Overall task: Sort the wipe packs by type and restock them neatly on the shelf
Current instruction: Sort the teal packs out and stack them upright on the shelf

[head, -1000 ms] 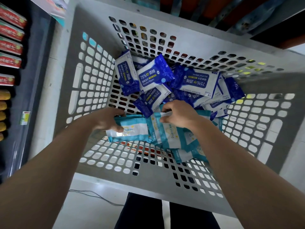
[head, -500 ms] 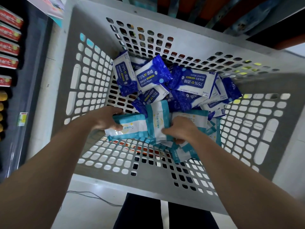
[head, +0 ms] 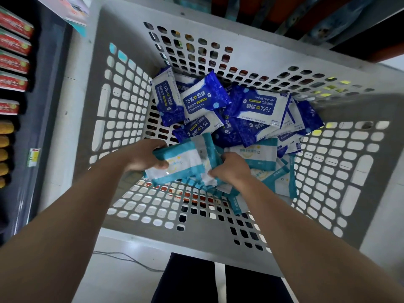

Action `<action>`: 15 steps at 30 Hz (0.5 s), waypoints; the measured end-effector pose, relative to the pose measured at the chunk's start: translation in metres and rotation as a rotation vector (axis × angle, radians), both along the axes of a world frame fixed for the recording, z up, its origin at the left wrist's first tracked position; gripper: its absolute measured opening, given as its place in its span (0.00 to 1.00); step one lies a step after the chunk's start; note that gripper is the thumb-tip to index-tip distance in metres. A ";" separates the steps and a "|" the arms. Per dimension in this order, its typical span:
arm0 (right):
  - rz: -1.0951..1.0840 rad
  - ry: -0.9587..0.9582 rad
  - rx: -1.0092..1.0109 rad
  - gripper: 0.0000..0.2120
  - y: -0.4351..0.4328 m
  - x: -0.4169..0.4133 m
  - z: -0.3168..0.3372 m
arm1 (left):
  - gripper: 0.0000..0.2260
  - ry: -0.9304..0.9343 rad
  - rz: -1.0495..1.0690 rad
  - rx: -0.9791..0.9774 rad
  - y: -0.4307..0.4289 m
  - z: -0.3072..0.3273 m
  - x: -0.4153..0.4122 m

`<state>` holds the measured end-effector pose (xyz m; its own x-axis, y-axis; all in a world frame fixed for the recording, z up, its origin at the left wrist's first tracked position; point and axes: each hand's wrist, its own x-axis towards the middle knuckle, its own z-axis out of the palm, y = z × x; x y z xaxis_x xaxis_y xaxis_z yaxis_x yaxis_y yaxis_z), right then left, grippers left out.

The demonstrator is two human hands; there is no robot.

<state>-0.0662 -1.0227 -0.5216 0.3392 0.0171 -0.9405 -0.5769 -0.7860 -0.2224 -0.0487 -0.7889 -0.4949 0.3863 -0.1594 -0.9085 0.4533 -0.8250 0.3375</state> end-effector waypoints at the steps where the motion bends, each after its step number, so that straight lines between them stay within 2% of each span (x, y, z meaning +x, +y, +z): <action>1: -0.063 0.015 0.045 0.20 -0.003 0.002 0.003 | 0.14 0.020 0.103 -0.058 0.000 0.004 0.001; 3: -0.183 0.093 0.160 0.20 -0.011 0.007 0.013 | 0.20 0.114 0.376 -0.228 0.000 0.015 0.002; 4: -0.199 0.145 0.213 0.20 -0.015 0.009 0.019 | 0.27 0.154 0.492 -0.295 -0.001 0.021 0.002; 6: -0.195 0.215 0.305 0.20 -0.022 0.013 0.028 | 0.39 0.185 0.627 -0.373 -0.003 0.031 0.002; 7: -0.211 0.221 0.346 0.20 -0.024 0.014 0.033 | 0.41 0.187 0.669 -0.409 -0.004 0.035 0.001; 9: -0.255 0.183 0.418 0.19 -0.025 0.016 0.044 | 0.36 0.189 0.727 -0.459 -0.009 0.046 0.000; 11: -0.310 0.100 0.462 0.18 -0.024 0.019 0.057 | 0.19 0.181 0.803 -0.506 -0.014 0.060 0.000; 12: -0.363 0.056 0.477 0.17 -0.023 0.021 0.064 | 0.14 0.167 0.833 -0.511 -0.015 0.066 -0.002; 15: -0.457 -0.068 0.512 0.16 -0.015 0.027 0.086 | 0.17 0.134 0.875 -0.544 -0.014 0.084 -0.008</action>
<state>-0.0395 -1.0375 -0.4354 0.4764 0.2950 -0.8283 -0.7969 -0.2531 -0.5485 -0.0571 -0.8027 -0.4113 0.4655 -0.2732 -0.8418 0.8816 0.0589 0.4683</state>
